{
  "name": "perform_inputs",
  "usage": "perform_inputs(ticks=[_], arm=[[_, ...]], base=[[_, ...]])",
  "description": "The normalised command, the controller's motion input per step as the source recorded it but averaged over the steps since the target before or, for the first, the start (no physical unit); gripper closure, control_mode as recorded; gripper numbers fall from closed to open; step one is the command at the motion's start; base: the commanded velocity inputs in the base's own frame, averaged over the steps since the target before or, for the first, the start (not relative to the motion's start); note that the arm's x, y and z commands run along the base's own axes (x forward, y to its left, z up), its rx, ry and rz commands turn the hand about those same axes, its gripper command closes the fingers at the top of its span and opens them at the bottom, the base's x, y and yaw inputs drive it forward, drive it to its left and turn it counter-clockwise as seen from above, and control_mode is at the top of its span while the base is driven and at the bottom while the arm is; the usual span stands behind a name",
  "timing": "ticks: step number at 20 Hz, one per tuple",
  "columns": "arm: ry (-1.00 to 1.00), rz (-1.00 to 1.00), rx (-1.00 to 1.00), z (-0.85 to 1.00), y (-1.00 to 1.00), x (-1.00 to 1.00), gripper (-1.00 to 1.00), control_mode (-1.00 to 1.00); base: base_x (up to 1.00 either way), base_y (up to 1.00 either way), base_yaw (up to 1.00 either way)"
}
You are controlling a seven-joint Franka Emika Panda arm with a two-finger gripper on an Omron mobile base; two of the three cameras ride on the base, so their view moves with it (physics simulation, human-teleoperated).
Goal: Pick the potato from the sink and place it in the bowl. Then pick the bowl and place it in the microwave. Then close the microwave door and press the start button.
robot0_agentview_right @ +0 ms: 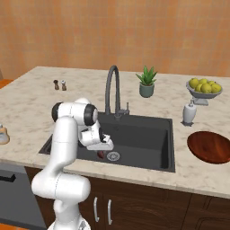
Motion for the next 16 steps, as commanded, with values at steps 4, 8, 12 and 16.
perform_inputs(ticks=[4,8,12,16], arm=[[-0.01,0.00,0.00,0.07,0.06,-0.16,1.00,-1.00],[-0.04,0.06,0.02,0.93,0.10,-0.32,1.00,-1.00],[-0.01,0.05,0.00,1.00,0.43,-0.13,1.00,-1.00],[0.00,0.00,0.00,1.00,0.52,-0.04,1.00,-1.00]], base=[[0.00,0.00,0.00],[0.00,0.00,0.00],[0.00,0.00,0.00],[0.00,0.00,0.00]])
